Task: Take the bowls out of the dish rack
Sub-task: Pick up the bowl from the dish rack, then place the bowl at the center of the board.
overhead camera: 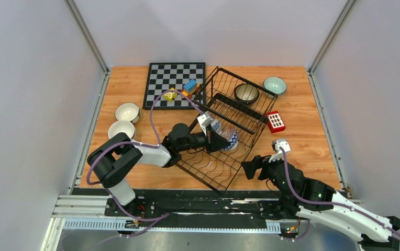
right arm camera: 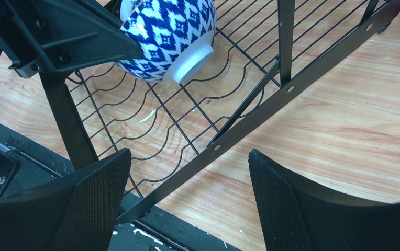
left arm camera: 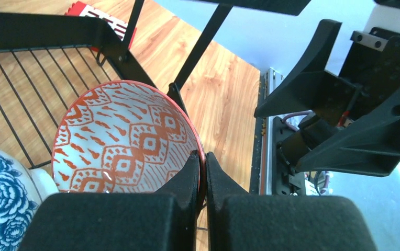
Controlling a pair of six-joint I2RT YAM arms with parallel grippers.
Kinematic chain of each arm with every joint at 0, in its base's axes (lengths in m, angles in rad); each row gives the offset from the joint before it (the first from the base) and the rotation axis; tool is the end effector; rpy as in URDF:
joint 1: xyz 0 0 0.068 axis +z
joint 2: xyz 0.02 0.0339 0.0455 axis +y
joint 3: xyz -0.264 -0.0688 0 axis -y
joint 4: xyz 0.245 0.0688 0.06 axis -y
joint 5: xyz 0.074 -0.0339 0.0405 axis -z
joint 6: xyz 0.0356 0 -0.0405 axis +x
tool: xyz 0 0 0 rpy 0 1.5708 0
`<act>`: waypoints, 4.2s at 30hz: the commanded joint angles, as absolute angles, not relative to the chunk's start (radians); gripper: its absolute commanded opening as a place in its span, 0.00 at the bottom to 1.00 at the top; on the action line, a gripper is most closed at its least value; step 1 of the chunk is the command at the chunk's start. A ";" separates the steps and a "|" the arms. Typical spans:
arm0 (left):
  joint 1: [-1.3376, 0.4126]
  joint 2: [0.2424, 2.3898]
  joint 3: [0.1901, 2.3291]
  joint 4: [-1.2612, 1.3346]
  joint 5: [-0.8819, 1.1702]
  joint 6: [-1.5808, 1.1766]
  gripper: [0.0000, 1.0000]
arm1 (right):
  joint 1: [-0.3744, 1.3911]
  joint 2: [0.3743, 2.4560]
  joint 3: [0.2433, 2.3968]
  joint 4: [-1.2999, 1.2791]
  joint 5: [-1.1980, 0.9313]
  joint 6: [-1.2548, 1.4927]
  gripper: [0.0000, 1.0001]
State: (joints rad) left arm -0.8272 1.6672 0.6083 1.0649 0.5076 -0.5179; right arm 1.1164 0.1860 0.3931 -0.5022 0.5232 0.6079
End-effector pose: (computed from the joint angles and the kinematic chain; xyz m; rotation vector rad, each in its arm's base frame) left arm 0.2058 -0.2493 0.1927 0.7023 1.6163 -1.4147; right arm 0.0547 0.0715 0.2409 -0.1100 1.8838 0.7191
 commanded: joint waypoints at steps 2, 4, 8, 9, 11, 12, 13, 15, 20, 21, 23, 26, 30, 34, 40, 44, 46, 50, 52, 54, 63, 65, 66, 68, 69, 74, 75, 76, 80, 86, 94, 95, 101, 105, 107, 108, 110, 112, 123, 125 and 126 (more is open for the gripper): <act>-0.829 1.616 0.592 1.159 0.528 -0.520 0.00 | 1.114 0.178 0.400 -0.529 0.530 0.616 0.86; -0.829 1.615 0.587 1.179 0.536 -0.533 0.00 | 1.114 0.178 0.402 -0.530 0.529 0.615 0.86; -0.829 1.617 0.579 1.232 0.552 -0.576 0.00 | 1.114 0.179 0.410 -0.530 0.529 0.613 0.86; -0.829 1.620 0.579 1.248 0.558 -0.590 0.00 | 1.113 0.179 0.412 -0.529 0.529 0.611 0.86; -0.828 1.625 0.572 1.292 0.570 -0.626 0.00 | 1.114 0.178 0.416 -0.530 0.528 0.607 0.86; -0.830 1.626 0.568 1.312 0.574 -0.644 0.00 | 1.113 0.179 0.419 -0.529 0.526 0.604 0.86; -0.830 1.625 0.562 1.333 0.577 -0.660 0.00 | 1.113 0.178 0.423 -0.530 0.525 0.602 0.86; -0.830 1.616 0.550 1.349 0.580 -0.682 0.00 | 1.115 0.179 0.431 -0.530 0.523 0.593 0.86; -0.830 1.555 0.504 1.329 0.573 -0.684 0.00 | 1.114 0.184 0.465 -0.533 0.509 0.518 0.88; -0.830 1.524 0.495 1.313 0.571 -0.677 0.00 | 1.113 0.185 0.475 -0.536 0.498 0.508 0.88; -0.830 1.462 0.476 1.252 0.562 -0.649 0.00 | 1.114 0.194 0.492 -0.536 0.464 0.504 0.88; -0.831 1.354 0.467 1.100 0.547 -0.600 0.00 | 1.115 0.229 0.535 -0.537 0.398 0.514 0.88; -0.838 1.191 0.480 0.889 0.523 -0.534 0.00 | 1.114 0.286 0.624 -0.535 0.264 0.486 0.88; -0.897 0.987 0.571 0.426 0.409 -0.259 0.00 | 1.114 0.372 0.784 -0.566 0.153 0.424 0.87; -0.990 0.810 0.718 -0.117 0.218 0.057 0.00 | 1.114 0.576 1.078 -0.696 0.067 0.328 0.87; -1.056 0.746 0.766 -0.282 0.071 0.213 0.00 | 1.114 0.760 1.280 -0.813 0.110 0.302 0.86; -1.096 0.744 0.802 -0.358 -0.024 0.284 0.00 | 1.113 0.870 1.396 -0.905 0.138 0.288 0.86; -1.204 0.745 0.837 -0.441 -0.170 0.426 0.00 | 1.113 1.094 1.595 -1.058 0.138 0.265 0.85; -1.249 0.747 0.843 -0.462 -0.213 0.482 0.00 | 1.114 1.158 1.640 -1.083 0.117 0.259 0.84; -1.291 0.756 0.844 -0.486 -0.250 0.534 0.00 | 1.113 1.200 1.667 -1.086 0.104 0.258 0.83; -1.446 0.828 0.866 -0.552 -0.350 0.648 0.00 | 1.112 1.349 1.740 -1.085 0.082 0.244 0.79; -1.466 0.833 0.871 -0.557 -0.353 0.648 0.00 | 1.114 1.374 1.743 -1.082 0.076 0.243 0.78; -1.475 0.834 0.873 -0.559 -0.353 0.644 0.00 | 1.113 1.384 1.742 -1.079 0.072 0.242 0.77; -1.486 0.833 0.876 -0.568 -0.339 0.636 0.00 | 1.114 1.404 1.735 -1.067 0.065 0.245 0.76; -1.490 0.832 0.876 -0.569 -0.329 0.632 0.00 | 1.112 1.411 1.727 -1.057 0.062 0.246 0.74; -1.502 0.825 0.880 -0.588 -0.306 0.625 0.00 | 1.113 1.444 1.706 -1.014 0.041 0.254 0.67; -1.502 0.824 0.882 -0.592 -0.304 0.624 0.00 | 1.113 1.452 1.706 -1.011 0.045 0.252 0.64; -1.503 0.823 0.885 -0.596 -0.302 0.624 0.00 | 1.113 1.458 1.706 -1.012 0.046 0.250 0.63; -1.503 0.818 0.887 -0.594 -0.298 0.621 0.00 | 1.113 1.481 1.701 -1.012 0.056 0.243 0.57; -1.503 0.804 0.864 -0.568 -0.277 0.592 0.00 | 1.114 1.506 1.667 -1.011 0.069 0.229 0.52; -1.503 0.793 0.861 -0.567 -0.279 0.575 0.00 | 1.114 1.520 1.647 -1.009 0.082 0.223 0.44; -1.503 0.792 0.860 -0.566 -0.280 0.573 0.00 | 1.114 1.521 1.647 -1.009 0.079 0.224 0.43; -1.503 0.785 0.838 -0.547 -0.284 0.553 0.00 | 1.113 1.526 1.639 -1.001 0.062 0.236 0.33; -1.503 0.782 0.832 -0.534 -0.284 0.539 0.00 | 1.113 1.523 1.621 -0.985 0.051 0.251 0.27; -1.503 0.780 0.830 -0.529 -0.284 0.536 0.00 | 1.113 1.519 1.615 -0.978 0.051 0.259 0.24; -1.503 0.780 0.828 -0.528 -0.285 0.534 0.00 | 1.113 1.517 1.615 -0.975 0.052 0.264 0.21; -1.503 0.779 0.825 -0.527 -0.286 0.530 0.00 | 1.113 1.514 1.610 -0.969 0.052 0.276 0.15; -1.503 0.778 0.824 -0.524 -0.285 0.524 0.00 | 1.112 1.514 1.606 -0.963 0.053 0.287 0.05; -1.503 0.728 0.776 -0.455 -0.333 0.475 0.42 | 1.113 1.476 1.577 -0.920 0.140 0.355 0.00; -1.503 0.703 0.761 -0.433 -0.362 0.463 0.59 | 1.113 1.461 1.568 -0.910 0.156 0.364 0.00; -1.503 0.692 0.757 -0.420 -0.388 0.450 0.74 | 1.114 1.454 1.572 -0.908 0.159 0.366 0.00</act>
State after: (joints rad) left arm -1.4967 0.7403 0.7795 -0.4995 -0.3176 0.4847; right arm 1.1107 1.5059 1.5787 -0.9131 0.1089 0.3443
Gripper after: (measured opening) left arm 0.552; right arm 0.031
